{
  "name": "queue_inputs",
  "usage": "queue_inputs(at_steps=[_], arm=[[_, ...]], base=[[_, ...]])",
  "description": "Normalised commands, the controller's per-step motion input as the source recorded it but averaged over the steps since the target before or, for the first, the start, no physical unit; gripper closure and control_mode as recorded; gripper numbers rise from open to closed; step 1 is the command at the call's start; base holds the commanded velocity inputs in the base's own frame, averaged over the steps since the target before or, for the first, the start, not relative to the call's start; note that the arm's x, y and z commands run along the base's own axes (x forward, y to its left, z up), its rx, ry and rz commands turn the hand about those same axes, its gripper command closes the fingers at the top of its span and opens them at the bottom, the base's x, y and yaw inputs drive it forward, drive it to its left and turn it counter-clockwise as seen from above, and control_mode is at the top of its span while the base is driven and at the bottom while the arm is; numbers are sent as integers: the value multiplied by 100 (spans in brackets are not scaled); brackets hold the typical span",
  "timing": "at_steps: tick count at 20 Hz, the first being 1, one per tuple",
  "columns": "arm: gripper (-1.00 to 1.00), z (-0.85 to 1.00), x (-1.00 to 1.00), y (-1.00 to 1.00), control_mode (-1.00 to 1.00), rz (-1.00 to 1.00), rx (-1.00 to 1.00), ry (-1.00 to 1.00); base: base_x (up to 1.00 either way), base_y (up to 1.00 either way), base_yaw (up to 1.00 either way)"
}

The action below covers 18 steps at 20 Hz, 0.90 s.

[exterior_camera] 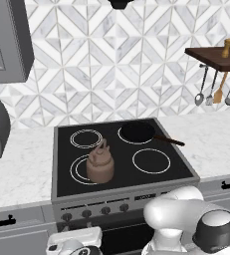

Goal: Pick the kettle from the counter and place it on a stove burner. Then turn the burner on.

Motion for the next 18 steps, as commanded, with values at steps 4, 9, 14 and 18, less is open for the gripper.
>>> queue_inputs(at_steps=[4,9,14,18], arm=[[-100,-16,30,0,-100,0,0,-14],[-100,-13,29,0,-100,0,0,-7],[-100,-24,22,0,-100,0,-2,-7],[-100,-19,30,0,-100,0,-1,-10]], base=[[0,0,0],[0,0,0],[0,0,0],[0,0,0]])
